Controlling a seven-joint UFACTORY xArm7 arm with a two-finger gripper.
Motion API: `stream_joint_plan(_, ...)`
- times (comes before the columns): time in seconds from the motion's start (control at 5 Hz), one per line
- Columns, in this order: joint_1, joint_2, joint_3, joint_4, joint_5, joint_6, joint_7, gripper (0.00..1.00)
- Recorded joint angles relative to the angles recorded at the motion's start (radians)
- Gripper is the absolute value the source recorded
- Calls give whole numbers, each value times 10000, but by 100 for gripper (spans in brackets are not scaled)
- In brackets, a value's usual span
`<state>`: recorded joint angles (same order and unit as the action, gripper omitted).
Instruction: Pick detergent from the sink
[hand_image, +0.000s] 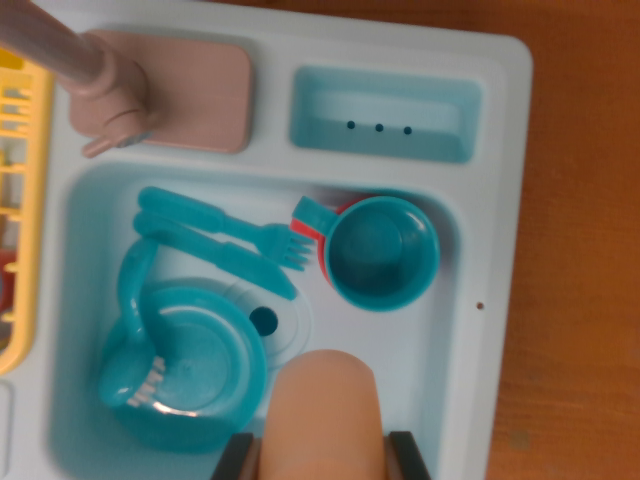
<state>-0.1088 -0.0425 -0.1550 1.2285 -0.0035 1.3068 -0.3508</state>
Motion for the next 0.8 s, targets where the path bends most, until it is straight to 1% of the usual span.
stream_joint_plan(0.2, 5, -102, 3, 333, -19, 435, 15, 100)
stream_joint_plan(0.4, 5, -102, 3, 333, -19, 435, 15, 100)
stream_joint_plan(0.6, 9, -203, 5, 662, -37, 863, 30, 100)
stream_joint_plan(0.8, 9, -203, 5, 662, -37, 863, 30, 100)
